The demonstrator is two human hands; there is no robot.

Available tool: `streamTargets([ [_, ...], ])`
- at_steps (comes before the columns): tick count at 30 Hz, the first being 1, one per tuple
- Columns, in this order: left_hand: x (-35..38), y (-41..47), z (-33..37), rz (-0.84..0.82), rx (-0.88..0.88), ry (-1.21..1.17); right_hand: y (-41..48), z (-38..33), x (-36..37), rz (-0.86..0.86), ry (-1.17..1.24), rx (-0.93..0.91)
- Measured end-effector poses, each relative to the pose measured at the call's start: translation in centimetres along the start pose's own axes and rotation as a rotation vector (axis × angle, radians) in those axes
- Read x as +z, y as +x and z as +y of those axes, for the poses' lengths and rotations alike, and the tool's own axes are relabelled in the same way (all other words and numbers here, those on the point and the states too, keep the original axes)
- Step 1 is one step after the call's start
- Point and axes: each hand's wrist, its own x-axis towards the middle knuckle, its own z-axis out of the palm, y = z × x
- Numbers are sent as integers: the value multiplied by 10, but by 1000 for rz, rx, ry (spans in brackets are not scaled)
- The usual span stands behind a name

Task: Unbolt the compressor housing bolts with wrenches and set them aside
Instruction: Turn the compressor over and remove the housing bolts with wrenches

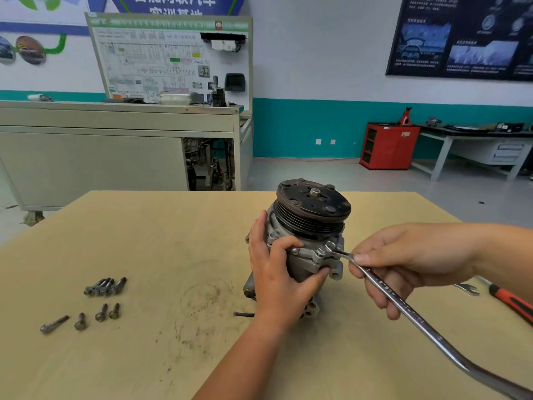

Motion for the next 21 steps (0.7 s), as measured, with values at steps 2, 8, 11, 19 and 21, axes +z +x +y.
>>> streamTargets([
  [2,0,0,0,0,-1,4,2,-3,8,53,70,-12],
  [8,1,0,-1,2,1,4,9,-1,18,119,163,-36],
  [11,1,0,-1,-3,-1,5,3,-7,8,114,14,28],
  [19,0,0,2,-18,-19,-3,6,-20,-30,496,-932,-82],
  [21,0,-1,2,-23,-25,0,-1,-16,-29,320,-695,17],
])
